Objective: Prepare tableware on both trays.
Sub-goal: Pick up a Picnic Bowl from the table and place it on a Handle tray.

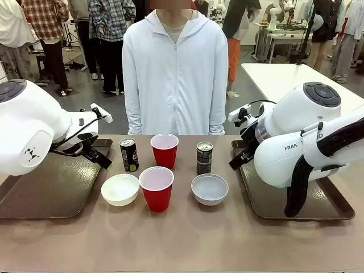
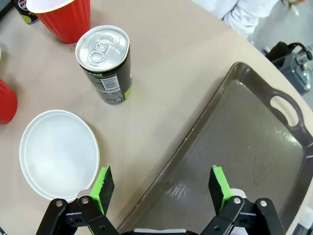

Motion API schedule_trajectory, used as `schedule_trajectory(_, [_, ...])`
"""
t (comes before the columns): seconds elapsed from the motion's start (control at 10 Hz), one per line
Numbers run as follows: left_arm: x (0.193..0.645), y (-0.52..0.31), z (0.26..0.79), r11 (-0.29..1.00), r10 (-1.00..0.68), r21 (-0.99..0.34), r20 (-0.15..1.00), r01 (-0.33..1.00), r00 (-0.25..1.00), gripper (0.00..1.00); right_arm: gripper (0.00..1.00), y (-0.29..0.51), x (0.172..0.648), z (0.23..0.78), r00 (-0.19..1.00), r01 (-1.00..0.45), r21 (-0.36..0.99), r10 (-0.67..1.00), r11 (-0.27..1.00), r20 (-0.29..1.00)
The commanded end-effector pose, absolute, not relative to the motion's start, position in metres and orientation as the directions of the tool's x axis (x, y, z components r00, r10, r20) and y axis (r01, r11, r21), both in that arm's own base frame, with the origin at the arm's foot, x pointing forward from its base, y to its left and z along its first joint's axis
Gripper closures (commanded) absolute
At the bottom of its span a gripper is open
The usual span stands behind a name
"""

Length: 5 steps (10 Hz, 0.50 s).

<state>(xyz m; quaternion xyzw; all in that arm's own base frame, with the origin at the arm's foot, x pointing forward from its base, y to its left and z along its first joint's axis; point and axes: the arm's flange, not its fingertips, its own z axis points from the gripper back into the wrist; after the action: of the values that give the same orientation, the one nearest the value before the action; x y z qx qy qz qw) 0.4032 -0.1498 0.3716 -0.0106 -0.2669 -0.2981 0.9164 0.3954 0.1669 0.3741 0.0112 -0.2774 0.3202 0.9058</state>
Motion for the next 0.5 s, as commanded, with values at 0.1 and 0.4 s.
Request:
schedule_trajectory(0.1, [0.4031,-0.1499,0.3716,0.822,-0.541,0.14,0.496,0.552,0.68,0.0,0.0,0.1669,0.3954,0.3741,0.641,-0.586,-0.157,0.574,0.795,0.51])
schedule_trajectory(0.4, [0.4031,-0.1499,0.3716,0.822,-0.541,0.14,0.496,0.552,0.68,0.0,0.0,0.1669,0.3954,0.3741,0.641,-0.586,-0.157,0.574,0.795,0.51])
